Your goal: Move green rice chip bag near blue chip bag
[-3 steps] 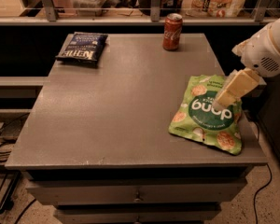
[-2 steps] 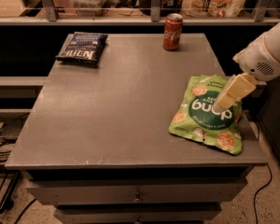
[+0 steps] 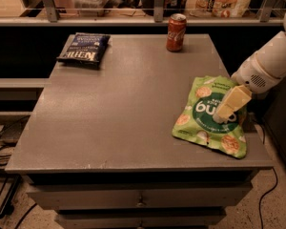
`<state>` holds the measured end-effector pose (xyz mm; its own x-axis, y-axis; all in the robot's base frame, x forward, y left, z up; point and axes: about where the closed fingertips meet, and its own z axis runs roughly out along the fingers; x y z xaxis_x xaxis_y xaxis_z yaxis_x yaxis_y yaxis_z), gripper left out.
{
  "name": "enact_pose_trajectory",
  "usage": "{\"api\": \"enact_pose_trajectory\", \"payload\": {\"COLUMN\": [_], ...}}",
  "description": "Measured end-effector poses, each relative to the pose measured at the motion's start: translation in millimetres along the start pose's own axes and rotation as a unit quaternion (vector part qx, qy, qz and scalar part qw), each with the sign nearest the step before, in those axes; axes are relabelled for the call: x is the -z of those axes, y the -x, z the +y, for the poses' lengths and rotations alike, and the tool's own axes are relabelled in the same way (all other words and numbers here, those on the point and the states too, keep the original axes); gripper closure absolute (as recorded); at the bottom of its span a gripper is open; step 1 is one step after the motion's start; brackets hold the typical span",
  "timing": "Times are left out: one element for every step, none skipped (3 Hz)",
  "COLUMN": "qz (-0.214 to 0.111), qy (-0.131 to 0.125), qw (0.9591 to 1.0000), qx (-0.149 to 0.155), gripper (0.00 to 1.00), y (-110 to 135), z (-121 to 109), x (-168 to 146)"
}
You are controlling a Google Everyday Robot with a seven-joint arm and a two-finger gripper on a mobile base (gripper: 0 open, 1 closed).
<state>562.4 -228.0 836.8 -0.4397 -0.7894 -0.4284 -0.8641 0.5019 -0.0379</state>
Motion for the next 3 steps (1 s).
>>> {"api": "enact_pose_trajectory", "payload": {"qz": [0.005,0.003,-0.012], "qy": [0.019,0.012,-0.022], "qw": [0.9998,0.9998,0.9989], "qx": [0.005,0.012,0.040], "gripper": [0.25,0.47,0.78], "y": [-1,8,39], "z": [3,3,7], "x": [-14,-4,33]}}
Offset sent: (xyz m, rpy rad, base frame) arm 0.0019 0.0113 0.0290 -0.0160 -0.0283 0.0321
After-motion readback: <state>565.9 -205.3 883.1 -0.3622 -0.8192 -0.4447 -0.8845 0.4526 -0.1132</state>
